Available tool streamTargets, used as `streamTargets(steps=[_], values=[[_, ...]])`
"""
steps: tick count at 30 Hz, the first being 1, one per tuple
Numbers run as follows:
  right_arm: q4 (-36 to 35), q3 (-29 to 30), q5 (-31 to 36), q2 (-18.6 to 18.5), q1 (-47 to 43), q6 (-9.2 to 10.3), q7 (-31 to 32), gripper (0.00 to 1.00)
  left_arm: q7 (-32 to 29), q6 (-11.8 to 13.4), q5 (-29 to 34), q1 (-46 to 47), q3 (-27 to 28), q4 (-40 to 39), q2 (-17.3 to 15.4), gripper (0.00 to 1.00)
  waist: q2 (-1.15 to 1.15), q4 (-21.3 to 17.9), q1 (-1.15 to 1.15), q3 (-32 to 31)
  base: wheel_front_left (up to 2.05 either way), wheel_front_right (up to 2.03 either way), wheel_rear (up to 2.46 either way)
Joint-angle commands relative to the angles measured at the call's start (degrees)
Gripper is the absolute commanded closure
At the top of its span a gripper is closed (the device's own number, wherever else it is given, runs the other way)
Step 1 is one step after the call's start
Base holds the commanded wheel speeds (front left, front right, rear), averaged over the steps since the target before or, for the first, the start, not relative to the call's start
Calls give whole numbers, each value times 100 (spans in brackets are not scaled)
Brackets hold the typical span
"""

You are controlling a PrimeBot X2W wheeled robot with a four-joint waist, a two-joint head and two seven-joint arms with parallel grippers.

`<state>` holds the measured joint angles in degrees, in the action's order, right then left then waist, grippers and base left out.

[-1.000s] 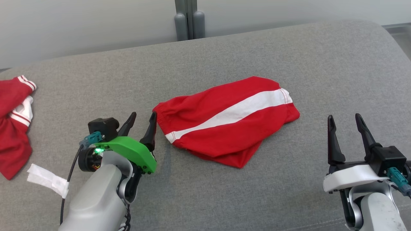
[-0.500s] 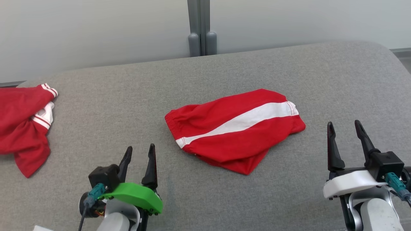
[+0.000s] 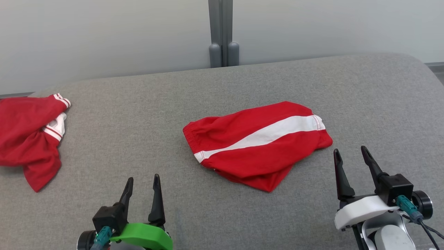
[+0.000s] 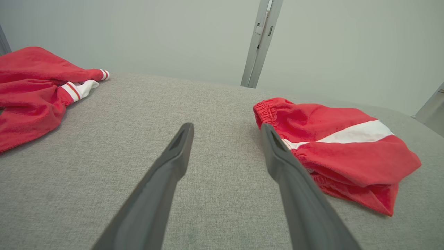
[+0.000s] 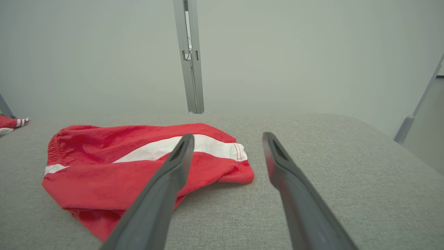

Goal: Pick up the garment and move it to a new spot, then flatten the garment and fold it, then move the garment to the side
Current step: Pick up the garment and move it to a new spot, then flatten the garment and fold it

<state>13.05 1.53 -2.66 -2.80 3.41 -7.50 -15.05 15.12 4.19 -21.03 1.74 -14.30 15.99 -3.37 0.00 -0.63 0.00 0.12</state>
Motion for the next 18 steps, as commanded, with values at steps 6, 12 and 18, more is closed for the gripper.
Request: streamTargets(steps=[6, 12, 18], values=[[162, -60, -33, -17, -2, 2, -19, 0, 5, -79, 154, -132, 117, 12, 34, 0, 0, 27, 0, -14, 0, 0, 0], [235, -69, -24, -16, 37, 2, -19, 0, 5, -110, 140, -132, 163, 18, 46, 0, 0, 40, 0, -15, 0, 0, 0], [249, -75, -4, -17, 60, 2, -20, 0, 5, -49, 70, -139, 142, -22, 46, 0, 0, 19, 0, 0, 0, 0, 0]])
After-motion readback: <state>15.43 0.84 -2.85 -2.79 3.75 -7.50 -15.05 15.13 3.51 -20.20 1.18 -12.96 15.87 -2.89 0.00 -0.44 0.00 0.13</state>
